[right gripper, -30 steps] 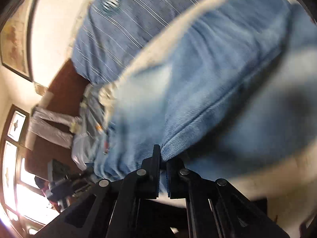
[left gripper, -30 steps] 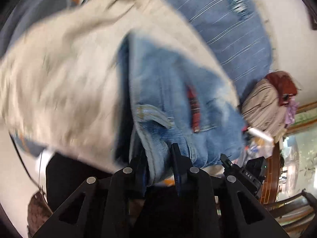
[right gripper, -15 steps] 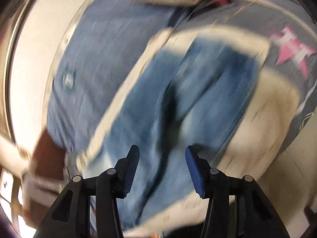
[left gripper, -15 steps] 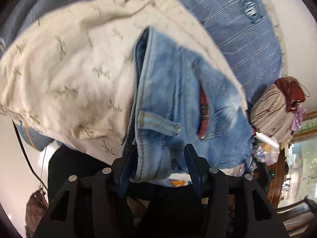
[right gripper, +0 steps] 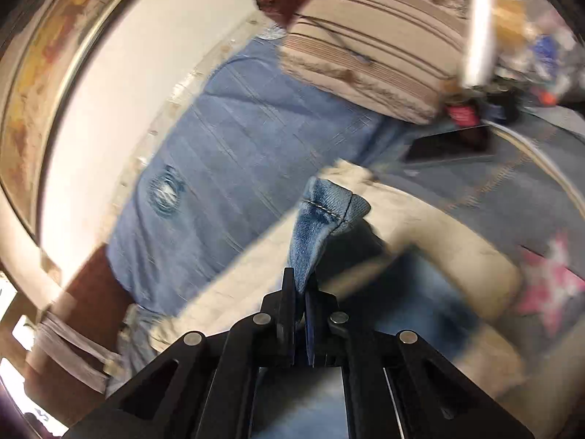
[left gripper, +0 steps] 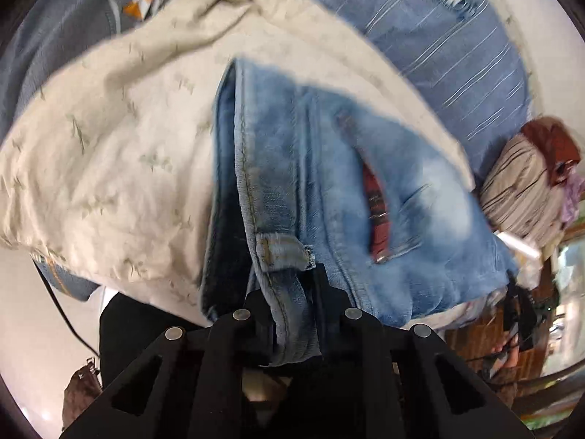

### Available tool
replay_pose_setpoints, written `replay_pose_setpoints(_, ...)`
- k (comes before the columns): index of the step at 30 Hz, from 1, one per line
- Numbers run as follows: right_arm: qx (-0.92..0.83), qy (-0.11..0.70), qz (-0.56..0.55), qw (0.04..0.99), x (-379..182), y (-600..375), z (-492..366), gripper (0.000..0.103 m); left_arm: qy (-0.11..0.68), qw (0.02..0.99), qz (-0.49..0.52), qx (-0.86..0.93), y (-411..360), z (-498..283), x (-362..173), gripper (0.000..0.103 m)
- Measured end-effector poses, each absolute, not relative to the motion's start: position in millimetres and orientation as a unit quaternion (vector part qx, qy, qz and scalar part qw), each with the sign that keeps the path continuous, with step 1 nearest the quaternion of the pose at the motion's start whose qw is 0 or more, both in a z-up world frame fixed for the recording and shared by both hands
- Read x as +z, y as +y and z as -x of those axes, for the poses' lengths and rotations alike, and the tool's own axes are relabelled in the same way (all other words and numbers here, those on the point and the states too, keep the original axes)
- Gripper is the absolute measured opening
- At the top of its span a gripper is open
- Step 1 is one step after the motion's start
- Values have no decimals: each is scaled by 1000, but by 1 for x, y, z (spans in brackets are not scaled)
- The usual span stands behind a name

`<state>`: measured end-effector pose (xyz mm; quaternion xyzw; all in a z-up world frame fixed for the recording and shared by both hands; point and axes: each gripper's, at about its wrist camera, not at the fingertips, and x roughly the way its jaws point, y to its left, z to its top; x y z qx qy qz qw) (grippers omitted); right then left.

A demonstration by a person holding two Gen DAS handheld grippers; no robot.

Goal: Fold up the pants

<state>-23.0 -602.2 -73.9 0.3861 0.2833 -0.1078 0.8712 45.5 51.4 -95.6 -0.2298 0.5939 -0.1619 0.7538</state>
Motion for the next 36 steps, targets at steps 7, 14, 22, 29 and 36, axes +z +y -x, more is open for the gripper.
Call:
replay_pose_setpoints(7,-160,338,-458,806,-152,-609,68,16,626,730,219,-165,50,-46,-108,18)
replay_pose_setpoints(14,-215,283,-387,851,-81,-607,86,38,590,749,184,-239,74,-37,-66,26)
replay_pose_setpoints(22,53,393,-266,878,-55,-466,-78,59,548,775,262,-177,99,-84,-50,42)
replay_pose_setpoints(29,169,505,-57,844,-83,-316,-198,62,592,707,337,-190,92,-120,-99,46)
replay_pose_setpoints(36,190,547,169,797,-117,-249,-205,7,594,693,339,-228,74,-138,-115,11)
